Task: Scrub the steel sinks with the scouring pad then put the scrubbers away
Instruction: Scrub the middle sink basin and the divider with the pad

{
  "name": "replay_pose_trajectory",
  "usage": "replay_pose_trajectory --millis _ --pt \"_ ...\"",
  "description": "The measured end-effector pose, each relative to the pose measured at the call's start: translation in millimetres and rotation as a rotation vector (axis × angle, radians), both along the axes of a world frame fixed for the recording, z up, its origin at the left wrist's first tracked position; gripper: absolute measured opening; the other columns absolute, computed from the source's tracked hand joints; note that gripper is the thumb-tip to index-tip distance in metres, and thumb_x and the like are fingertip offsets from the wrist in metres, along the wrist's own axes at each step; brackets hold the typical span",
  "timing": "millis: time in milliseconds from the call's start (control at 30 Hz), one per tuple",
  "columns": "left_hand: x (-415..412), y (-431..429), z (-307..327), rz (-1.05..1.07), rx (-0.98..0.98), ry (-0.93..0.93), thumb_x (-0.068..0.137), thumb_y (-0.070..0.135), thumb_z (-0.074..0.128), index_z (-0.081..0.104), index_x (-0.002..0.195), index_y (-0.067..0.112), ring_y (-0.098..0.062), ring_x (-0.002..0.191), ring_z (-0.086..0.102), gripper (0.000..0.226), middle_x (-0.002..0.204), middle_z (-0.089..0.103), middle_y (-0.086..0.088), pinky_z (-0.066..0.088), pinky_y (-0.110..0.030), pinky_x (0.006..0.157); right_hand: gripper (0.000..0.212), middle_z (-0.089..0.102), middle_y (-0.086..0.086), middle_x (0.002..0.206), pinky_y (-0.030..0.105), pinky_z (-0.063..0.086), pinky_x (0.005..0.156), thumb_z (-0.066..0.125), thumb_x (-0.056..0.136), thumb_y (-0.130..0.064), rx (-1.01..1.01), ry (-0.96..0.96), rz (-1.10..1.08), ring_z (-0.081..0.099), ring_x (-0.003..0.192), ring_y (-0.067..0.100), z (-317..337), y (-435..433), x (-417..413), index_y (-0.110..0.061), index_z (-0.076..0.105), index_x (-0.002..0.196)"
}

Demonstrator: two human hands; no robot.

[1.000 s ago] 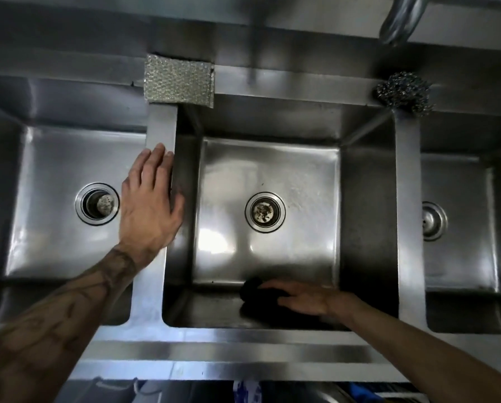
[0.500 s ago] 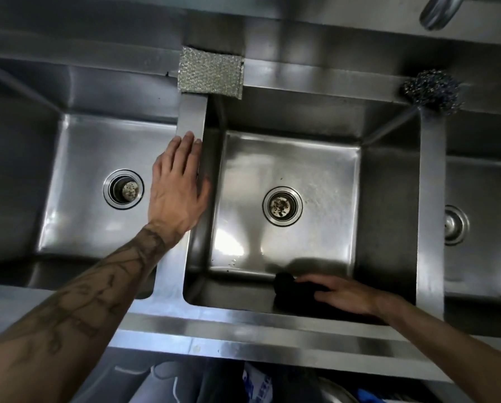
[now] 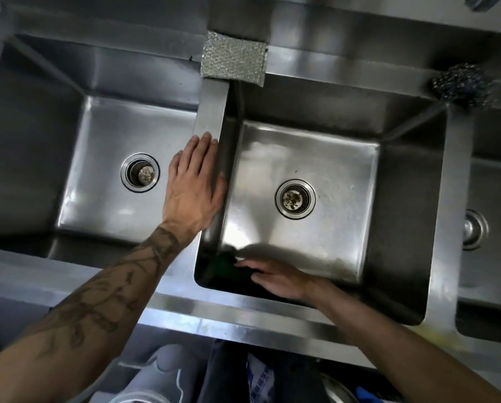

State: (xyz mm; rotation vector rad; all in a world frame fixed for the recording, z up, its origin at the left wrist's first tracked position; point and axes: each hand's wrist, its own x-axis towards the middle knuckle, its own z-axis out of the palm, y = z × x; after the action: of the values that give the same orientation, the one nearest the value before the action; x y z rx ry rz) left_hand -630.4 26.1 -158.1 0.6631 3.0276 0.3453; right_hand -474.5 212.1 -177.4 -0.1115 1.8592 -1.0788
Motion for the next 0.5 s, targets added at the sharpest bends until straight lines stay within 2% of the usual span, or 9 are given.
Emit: replay_pose_trajectory --millis 100,233,333,400,500 --pt "-0.4 -0.1 0.2 0.004 0.012 0.019 0.107 0.035 0.041 0.035 0.163 0.009 -0.030 0.162 0.025 0.063 0.173 0.031 -0.010 0.026 -0.052 0.128 0.047 0.041 -0.019 0.151 0.023 0.028 0.114 0.042 0.104 -0.020 0.078 -0.093 -0.006 0.037 0.138 0.003 6.9 48.3 21.3 -0.038 0.044 0.148" --pt "-0.5 1.0 -1.7 0.004 0.016 0.018 0.107 0.036 0.040 0.036 0.163 0.008 -0.031 0.162 0.026 0.063 0.173 0.032 -0.012 0.027 -0.054 0.127 0.045 0.043 -0.019 0.149 0.029 0.032 0.117 0.043 0.104 -0.027 0.262 -0.196 -0.014 0.042 0.137 0.007 12.9 118.8 54.1 -0.044 0.045 0.145" --pt "-0.7 0.8 -2.2 0.002 0.023 0.013 0.107 0.037 0.039 0.035 0.163 0.007 -0.032 0.162 0.025 0.064 0.173 0.031 -0.012 0.028 -0.054 0.127 0.045 0.042 -0.013 0.156 0.028 0.029 0.119 0.045 0.104 -0.027 0.385 -0.241 -0.033 0.041 0.142 0.011 18.8 151.4 67.6 -0.041 0.045 0.146" --pt "-1.4 0.7 -2.7 -0.001 0.023 0.015 0.107 0.037 0.039 0.035 0.163 0.007 -0.033 0.162 0.026 0.064 0.173 0.032 -0.013 0.028 -0.055 0.126 0.044 0.044 -0.011 0.152 0.027 0.030 0.115 0.045 0.105 -0.026 0.448 -0.279 -0.058 0.042 0.140 0.014 19.7 157.1 70.0 -0.038 0.044 0.147" --pt "-1.0 1.8 -3.0 0.001 0.018 0.021 0.107 0.036 0.041 0.035 0.163 0.007 -0.033 0.162 0.026 0.064 0.173 0.032 -0.013 0.028 -0.053 0.127 0.041 0.052 -0.009 0.146 0.027 0.037 0.106 0.047 0.103 -0.025 0.429 -0.280 -0.117 0.050 0.126 0.011 17.3 139.1 59.9 -0.048 0.048 0.136"
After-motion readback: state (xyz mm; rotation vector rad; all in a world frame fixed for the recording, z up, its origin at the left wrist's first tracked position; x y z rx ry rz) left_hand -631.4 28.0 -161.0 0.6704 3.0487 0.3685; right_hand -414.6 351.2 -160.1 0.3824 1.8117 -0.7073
